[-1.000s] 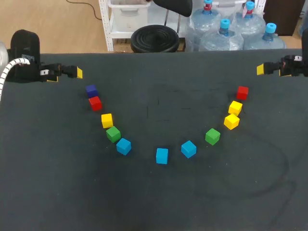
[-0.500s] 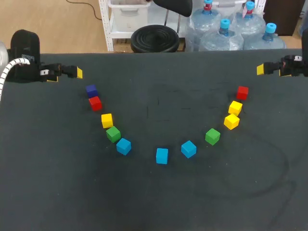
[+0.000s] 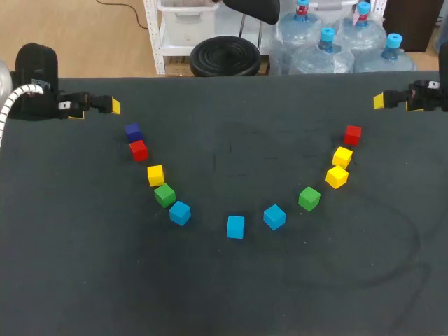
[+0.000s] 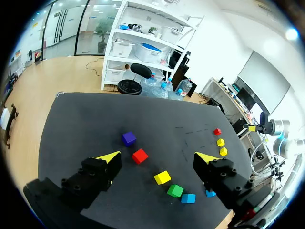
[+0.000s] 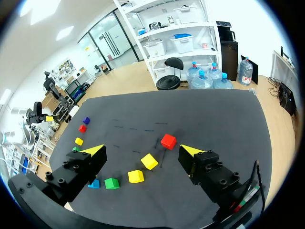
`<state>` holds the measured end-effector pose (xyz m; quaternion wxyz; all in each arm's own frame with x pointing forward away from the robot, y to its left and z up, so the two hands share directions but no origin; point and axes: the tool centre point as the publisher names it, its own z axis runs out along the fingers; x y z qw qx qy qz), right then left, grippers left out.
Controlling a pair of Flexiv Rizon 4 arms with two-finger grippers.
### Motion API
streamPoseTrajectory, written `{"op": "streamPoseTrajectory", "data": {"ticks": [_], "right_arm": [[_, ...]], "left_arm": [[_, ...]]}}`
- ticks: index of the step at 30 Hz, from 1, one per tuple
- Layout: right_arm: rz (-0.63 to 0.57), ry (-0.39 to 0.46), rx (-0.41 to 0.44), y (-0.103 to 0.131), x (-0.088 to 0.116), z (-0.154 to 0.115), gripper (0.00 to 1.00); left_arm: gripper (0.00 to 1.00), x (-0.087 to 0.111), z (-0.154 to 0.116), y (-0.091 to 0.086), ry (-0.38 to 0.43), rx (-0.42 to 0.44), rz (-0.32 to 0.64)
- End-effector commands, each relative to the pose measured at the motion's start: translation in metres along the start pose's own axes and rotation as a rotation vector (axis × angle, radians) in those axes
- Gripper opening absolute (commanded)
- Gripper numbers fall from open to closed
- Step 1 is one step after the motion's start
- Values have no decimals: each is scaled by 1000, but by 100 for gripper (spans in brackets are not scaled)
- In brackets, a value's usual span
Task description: Place the blue cubes, place green cubes on the blue cubes, place the yellow cubes on the green cubes, then place the red cubes on the yellow cubes, and place purple cube on the red cubes.
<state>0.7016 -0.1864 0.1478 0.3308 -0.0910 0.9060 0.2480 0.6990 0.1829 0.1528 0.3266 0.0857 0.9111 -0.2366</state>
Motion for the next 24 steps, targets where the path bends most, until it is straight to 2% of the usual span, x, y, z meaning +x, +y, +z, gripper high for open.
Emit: {"op": "streamPoseTrajectory", "data": {"ticks": [1, 4, 7, 9, 12, 14, 15, 19, 21, 24], "right_arm": [[-49, 22, 20, 9, -4, -7, 100], [-129, 45, 0, 24, -8, -17, 100], [-248, 83, 20, 41, -9, -22, 100], [-332, 115, 2, 54, -8, -23, 100], [-477, 206, -22, 77, -1, -22, 100], [-518, 230, -64, 91, 4, -16, 100], [-558, 256, -121, 102, 9, -11, 100], [-833, 363, -120, 137, 40, 6, 100], [-952, 411, -81, 146, 53, 14, 100], [-1115, 480, -28, 147, 68, 24, 100]], "left_arm": [[100, 1, 1, 2, -6, 11, 2], [100, 1, 1, 2, -6, 11, 2], [100, 1, 1, 2, -6, 11, 2], [100, 1, 1, 2, -6, 11, 2], [100, 1, 1, 2, -6, 11, 2], [100, 1, 1, 2, -6, 11, 2], [100, 1, 1, 2, -6, 11, 2], [100, 1, 1, 2, -6, 11, 2], [100, 1, 1, 2, -6, 11, 2], [100, 1, 1, 2, -6, 11, 2]]}}
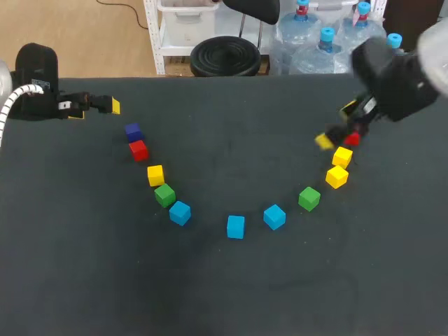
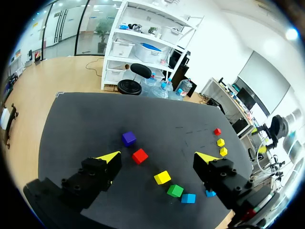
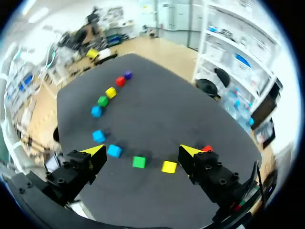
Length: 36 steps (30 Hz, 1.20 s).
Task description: Place the blue cubes, place green cubes on the blue cubes, place the yellow cubes on the green cubes, then place the red cubes on the yellow cubes, and place purple cube on the red cubes.
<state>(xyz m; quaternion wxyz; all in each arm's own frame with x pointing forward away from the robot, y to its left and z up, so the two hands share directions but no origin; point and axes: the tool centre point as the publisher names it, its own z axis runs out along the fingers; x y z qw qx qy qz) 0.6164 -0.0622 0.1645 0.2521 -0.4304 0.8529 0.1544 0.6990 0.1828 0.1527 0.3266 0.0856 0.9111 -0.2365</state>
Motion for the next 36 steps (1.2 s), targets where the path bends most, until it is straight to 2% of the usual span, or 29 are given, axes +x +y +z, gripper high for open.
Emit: {"op": "streamPoseTrajectory", "data": {"ticks": [1, 4, 7, 11, 19, 25, 28, 32, 36], "right_arm": [[-453, 249, 62, 9, 4, 25, 100], [-488, 291, 63, 9, 9, 29, 100], [-435, 333, 29, 9, 12, 39, 100], [-448, 359, 7, 23, 20, 56, 100], [-594, 412, -109, 54, 32, 70, 100], [-694, 469, -202, 62, 41, 70, 100], [-696, 497, -263, 62, 45, 72, 100], [-671, 492, -338, 66, 49, 80, 100], [-661, 482, -351, 79, 54, 92, 100]], "left_arm": [[100, 1, 1, 3, -6, 11, 2], [100, 1, 1, 3, -6, 11, 2], [100, 1, 1, 3, -6, 11, 2], [100, 1, 1, 3, -6, 11, 2], [100, 1, 1, 3, -6, 11, 2], [100, 1, 1, 3, -6, 11, 2], [100, 1, 1, 3, -6, 11, 2], [100, 1, 1, 3, -6, 11, 2], [100, 1, 1, 3, -6, 11, 2]]}}
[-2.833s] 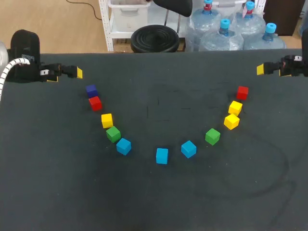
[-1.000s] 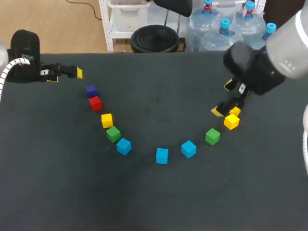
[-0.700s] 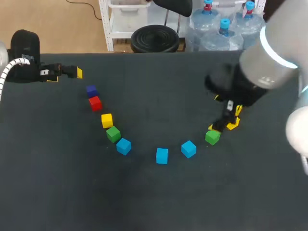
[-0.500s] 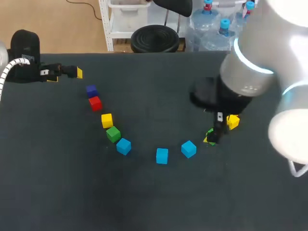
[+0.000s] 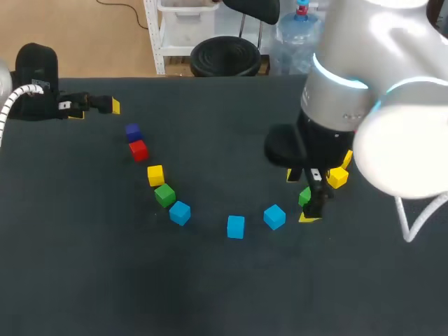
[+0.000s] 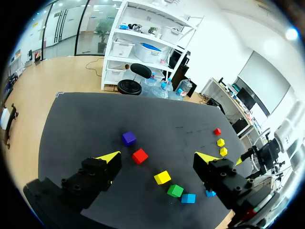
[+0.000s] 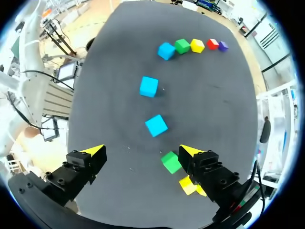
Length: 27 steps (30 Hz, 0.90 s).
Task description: Place the blue cubes, place green cubes on the blue cubes, place the yellow cubes on the green cubes, then place the red cubes on the yellow cubes, and place purple cube on the red cubes.
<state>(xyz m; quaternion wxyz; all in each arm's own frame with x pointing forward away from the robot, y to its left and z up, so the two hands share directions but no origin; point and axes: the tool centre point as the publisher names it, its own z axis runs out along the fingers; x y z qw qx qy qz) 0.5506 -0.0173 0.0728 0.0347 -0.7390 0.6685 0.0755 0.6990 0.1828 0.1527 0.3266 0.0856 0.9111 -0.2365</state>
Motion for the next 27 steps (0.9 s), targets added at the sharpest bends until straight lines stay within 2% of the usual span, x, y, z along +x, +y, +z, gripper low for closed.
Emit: {"op": "streamPoseTrajectory", "data": {"ticks": [1, 11, 22, 27], "right_arm": [[-1, -6, -84, -1, -10, 15, 100], [-54, 0, -100, 13, -23, 34, 100], [-74, -21, -99, 2, -22, 53, 100], [-105, -31, -71, -2, -26, 60, 100]], "left_arm": [[100, 1, 1, 2, -6, 11, 2], [100, 1, 1, 2, -6, 11, 2], [100, 1, 1, 2, -6, 11, 2], [100, 1, 1, 2, -6, 11, 2]]}}
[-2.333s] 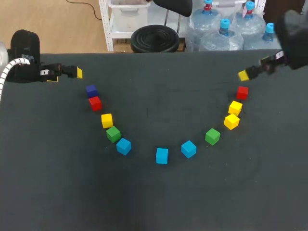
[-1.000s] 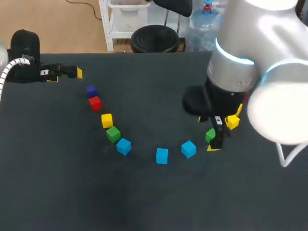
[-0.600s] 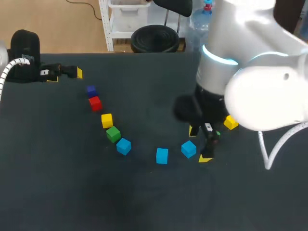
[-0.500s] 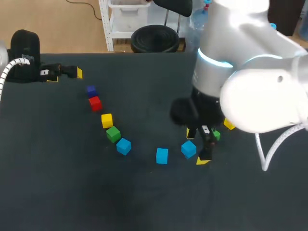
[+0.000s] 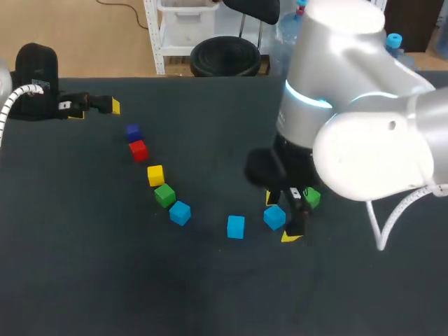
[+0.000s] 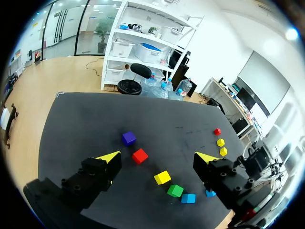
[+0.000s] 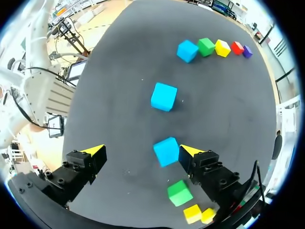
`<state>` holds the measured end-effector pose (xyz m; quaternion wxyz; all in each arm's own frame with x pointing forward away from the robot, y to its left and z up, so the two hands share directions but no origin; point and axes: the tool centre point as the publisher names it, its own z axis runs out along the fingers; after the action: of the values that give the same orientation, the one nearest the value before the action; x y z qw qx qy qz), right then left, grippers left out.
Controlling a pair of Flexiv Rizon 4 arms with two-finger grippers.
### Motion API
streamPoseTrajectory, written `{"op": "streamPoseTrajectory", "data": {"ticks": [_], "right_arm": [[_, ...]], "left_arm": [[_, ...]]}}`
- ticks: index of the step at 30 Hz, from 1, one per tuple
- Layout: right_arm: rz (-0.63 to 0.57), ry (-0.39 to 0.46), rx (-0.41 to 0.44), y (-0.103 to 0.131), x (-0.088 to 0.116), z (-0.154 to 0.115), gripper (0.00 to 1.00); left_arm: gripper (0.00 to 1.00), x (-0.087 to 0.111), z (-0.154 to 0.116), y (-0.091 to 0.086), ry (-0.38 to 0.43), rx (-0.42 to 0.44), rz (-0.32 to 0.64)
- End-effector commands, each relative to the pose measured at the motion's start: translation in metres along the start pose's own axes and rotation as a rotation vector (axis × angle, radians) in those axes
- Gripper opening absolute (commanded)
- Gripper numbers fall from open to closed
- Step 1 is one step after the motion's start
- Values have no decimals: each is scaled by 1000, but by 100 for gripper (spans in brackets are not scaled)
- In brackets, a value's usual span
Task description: Place the blue cubes, place green cubes on the blue cubes, place the yellow cubes on the green cubes, then place the red cubes on the yellow cubes, and place purple cube on the red cubes.
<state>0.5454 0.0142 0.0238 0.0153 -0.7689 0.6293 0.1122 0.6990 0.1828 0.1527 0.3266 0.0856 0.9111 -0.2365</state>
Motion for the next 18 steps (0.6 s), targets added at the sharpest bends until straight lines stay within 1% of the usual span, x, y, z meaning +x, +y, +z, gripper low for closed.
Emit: {"op": "streamPoseTrajectory", "data": {"ticks": [1, 4, 9, 18], "right_arm": [[-21, -5, 24, -3, -3, 7, 100], [-47, 0, 43, -4, -5, 8, 100], [-66, 29, 65, -8, 0, 14, 100], [-59, 41, 97, -18, 6, 20, 100]], "left_arm": [[100, 1, 1, 3, -6, 11, 2], [100, 1, 1, 3, -6, 11, 2], [100, 1, 1, 3, -6, 11, 2], [100, 1, 1, 3, -6, 11, 2]]}}
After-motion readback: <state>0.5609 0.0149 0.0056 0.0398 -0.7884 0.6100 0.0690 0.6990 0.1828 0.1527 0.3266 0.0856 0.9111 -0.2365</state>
